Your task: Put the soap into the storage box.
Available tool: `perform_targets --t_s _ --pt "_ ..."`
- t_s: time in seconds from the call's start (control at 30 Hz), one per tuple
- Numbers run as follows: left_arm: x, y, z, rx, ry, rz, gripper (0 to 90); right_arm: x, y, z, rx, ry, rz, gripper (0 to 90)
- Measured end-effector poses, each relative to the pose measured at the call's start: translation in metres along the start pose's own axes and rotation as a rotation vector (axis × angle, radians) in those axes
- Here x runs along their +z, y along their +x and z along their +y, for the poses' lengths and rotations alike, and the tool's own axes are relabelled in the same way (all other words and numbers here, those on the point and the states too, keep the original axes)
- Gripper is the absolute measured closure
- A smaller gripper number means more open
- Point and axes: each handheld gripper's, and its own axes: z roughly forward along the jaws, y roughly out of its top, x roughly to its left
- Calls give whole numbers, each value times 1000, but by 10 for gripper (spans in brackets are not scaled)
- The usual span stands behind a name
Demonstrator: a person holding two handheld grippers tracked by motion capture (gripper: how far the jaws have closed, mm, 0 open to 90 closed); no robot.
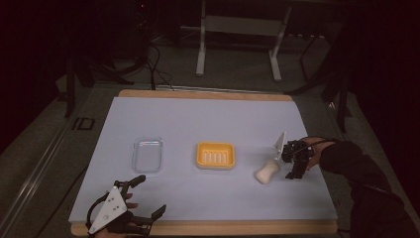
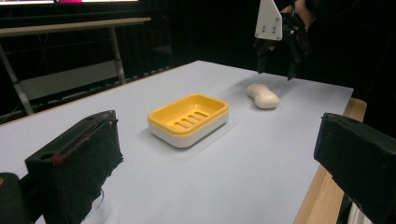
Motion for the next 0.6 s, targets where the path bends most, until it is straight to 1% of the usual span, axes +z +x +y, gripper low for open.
perform_targets --t_s 0.03,0.07,0.13,0.27,0.3,0.37,0.4,0.47,0.53,0.6 --pt "0 0 0 0 1 0 8 0 0 0 0 0 0 226" --pt "0 0 0 -1 1 -2 8 2 -2 3 -17 -4 -7 226" --pt "0 0 0 -2 1 -6 8 4 -2 6 -36 -4 -17 235" --pt "0 -1 -1 -3 6 -11 7 3 -2 14 -71 -41 -21 236" --pt "0 -1 -1 -1 7 -9 7 3 -2 14 -71 -41 -21 236" --pt "0 0 -1 -8 4 -2 8 1 -2 19 -93 -61 -40 252" --pt "0 0 -1 -8 4 -2 7 1 -2 20 -106 -61 -48 267" --pt "0 0 -1 -12 0 2 8 0 -1 22 -110 -63 -43 267" --pt "-1 1 -1 -13 0 0 8 1 1 27 -125 -70 -35 269" --pt "-1 1 -1 -13 -1 -2 8 1 2 31 -148 -90 -35 270"
